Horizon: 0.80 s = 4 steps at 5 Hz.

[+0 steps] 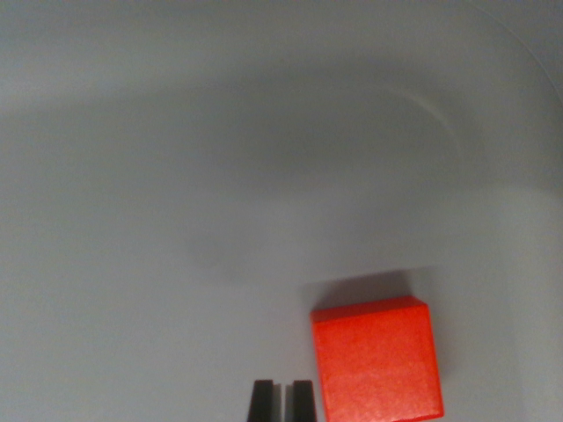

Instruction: Reach red block

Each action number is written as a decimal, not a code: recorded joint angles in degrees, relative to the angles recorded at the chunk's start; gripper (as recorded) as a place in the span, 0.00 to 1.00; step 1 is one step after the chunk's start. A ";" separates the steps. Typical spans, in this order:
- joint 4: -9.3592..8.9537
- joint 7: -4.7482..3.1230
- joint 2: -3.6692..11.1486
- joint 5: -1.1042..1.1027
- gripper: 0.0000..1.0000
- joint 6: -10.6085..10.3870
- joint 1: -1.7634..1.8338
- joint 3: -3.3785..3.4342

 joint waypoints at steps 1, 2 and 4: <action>0.00 0.00 0.00 0.00 0.00 0.00 0.00 0.00; -0.88 -0.41 1.02 0.04 0.00 -1.93 -0.53 -0.32; -1.63 -0.75 1.87 0.08 0.00 -3.55 -0.97 -0.59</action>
